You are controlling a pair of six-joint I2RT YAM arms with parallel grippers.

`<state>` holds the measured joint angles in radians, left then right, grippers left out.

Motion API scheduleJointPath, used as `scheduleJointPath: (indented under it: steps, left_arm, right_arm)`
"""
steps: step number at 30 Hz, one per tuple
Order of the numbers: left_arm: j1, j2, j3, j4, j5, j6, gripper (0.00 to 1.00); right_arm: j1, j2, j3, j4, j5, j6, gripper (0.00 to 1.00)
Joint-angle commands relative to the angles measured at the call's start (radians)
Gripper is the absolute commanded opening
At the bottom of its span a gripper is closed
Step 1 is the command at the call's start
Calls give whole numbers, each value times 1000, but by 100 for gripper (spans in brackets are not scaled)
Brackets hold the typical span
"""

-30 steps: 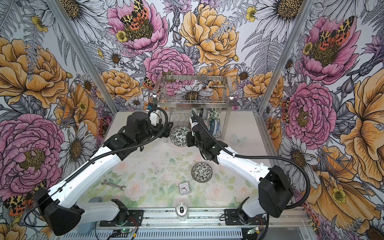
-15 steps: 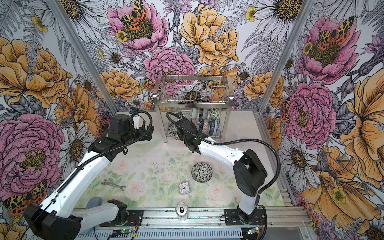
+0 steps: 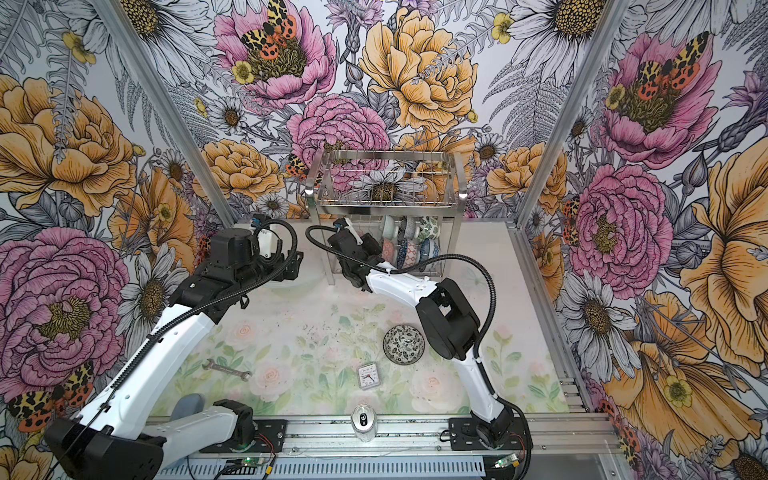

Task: Load the bowls into the dish rack
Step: 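Lower the leaf-patterned bowl into an upper rack slot with the right gripper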

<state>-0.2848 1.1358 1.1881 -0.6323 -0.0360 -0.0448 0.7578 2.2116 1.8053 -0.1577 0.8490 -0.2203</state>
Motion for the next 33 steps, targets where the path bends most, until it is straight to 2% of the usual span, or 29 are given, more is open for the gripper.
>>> scheduleJointPath:
  steps: [1, 7, 23, 33]
  left_arm:
    - [13, -24, -1, -1, 34, 3, 99]
    - [18, -35, -2, 2, 43, 0, 99]
    - [27, -39, -2, 7, 56, -4, 99]
    - [35, -33, -2, 8, 69, -9, 99]
  right_arm:
    - [-13, 58, 102, 110, 107, -104, 0]
    - [-38, 192, 252, 156, 174, -212, 0]
    - [-99, 565, 779, 100, 197, -320, 0]
    - [-124, 651, 884, 98, 139, -324, 0]
